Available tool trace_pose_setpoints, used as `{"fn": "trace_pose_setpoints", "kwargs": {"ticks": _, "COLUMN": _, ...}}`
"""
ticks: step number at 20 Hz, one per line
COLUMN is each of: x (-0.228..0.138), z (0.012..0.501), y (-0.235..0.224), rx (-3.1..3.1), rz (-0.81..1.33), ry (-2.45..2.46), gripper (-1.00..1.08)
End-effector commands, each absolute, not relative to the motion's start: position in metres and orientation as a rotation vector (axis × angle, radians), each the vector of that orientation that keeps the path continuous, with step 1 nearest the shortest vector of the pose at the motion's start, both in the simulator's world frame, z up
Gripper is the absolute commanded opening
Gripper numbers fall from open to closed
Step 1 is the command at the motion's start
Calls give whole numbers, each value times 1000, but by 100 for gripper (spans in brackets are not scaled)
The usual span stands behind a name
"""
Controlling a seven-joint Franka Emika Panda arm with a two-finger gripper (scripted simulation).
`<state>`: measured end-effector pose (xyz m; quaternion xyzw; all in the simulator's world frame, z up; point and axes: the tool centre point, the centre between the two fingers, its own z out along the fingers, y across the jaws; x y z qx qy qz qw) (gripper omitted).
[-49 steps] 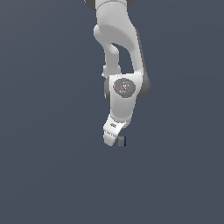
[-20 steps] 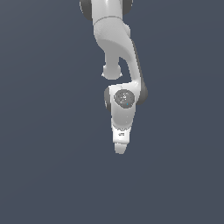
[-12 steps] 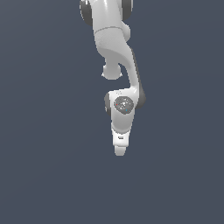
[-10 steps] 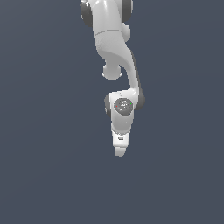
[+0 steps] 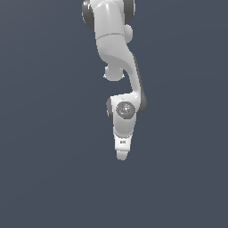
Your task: Pick up the object and move it to a goal position.
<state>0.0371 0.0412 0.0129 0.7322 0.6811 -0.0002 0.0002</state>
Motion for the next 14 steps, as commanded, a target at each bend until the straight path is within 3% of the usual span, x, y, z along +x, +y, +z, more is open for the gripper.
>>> {"fn": "trace_pose_setpoints", "kwargs": {"ticks": 1, "x": 37, "z": 12, "y": 41, "rx": 2300, "rz": -1, "ry": 2140, "gripper": -100}}
{"fn": "trace_pose_setpoints", "kwargs": {"ticks": 8, "x": 36, "z": 14, "y": 45, "rx": 2300, "rz": 0, "ry": 2139, "gripper": -100}}
{"fn": "trace_pose_setpoints", "kwargs": {"ticks": 14, "x": 31, "z": 19, "y": 80, "rx": 2300, "rz": 0, "ry": 2139, "gripper": -100}}
